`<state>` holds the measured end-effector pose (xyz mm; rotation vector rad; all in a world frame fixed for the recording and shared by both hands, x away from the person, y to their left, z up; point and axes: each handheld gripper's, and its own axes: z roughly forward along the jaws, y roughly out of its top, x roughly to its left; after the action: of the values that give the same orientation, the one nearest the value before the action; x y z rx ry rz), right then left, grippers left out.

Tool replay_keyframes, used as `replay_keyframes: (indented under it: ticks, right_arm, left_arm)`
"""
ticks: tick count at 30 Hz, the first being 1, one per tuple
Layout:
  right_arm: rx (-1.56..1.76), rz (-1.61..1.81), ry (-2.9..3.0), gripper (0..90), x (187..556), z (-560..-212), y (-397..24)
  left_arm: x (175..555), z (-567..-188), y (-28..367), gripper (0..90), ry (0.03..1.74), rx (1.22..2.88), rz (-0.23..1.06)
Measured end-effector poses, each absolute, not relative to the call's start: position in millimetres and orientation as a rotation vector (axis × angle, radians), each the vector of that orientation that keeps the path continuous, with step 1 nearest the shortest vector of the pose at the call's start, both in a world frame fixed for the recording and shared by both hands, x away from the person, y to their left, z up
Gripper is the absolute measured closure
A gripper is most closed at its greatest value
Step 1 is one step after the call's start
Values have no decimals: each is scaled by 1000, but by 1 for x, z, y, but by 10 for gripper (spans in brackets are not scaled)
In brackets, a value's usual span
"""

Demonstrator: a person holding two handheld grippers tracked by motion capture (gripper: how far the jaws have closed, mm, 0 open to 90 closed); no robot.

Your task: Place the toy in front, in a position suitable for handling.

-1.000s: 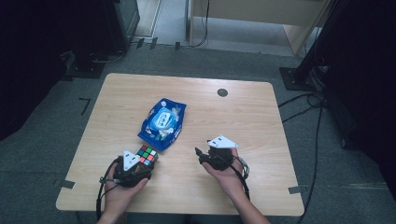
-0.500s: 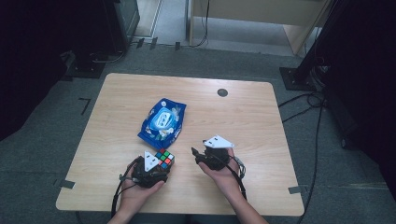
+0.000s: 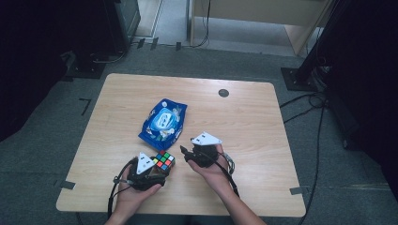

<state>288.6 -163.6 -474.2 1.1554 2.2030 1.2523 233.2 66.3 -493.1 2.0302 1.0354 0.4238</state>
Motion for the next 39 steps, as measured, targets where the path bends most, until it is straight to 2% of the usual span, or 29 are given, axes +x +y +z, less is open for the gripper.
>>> replay_keyframes:
  ticks: [3, 13, 20, 21, 24, 28, 34, 39]
  right_arm:
    - [1139, 1306, 2238, 431, 277, -473, -167]
    - [1038, 1422, 2376, 153, 260, -477, -143]
    - [990, 1326, 2403, 158, 261, -498, -111]
    - [991, 1300, 2406, 177, 261, -501, -107]
    - [980, 1228, 2399, 318, 260, -508, -98]
    - [939, 1219, 2405, 343, 258, -508, -96]
    - [991, 1215, 2360, 346, 260, -499, -114]
    - [1085, 1203, 2273, 346, 270, -486, -154]
  left_arm:
    - [229, -489, 79, 177, 1018, 2025, 409]
    - [233, -474, 127, 167, 1103, 1875, 409]
    - [241, -482, 146, 168, 1204, 1832, 447]
    - [242, -483, 146, 168, 1213, 1837, 454]
    - [242, -485, 146, 169, 1224, 1838, 463]
    - [242, -486, 145, 169, 1229, 1835, 476]
    - [243, -488, 144, 170, 1232, 1842, 477]
    - [244, -488, 142, 170, 1231, 1849, 474]
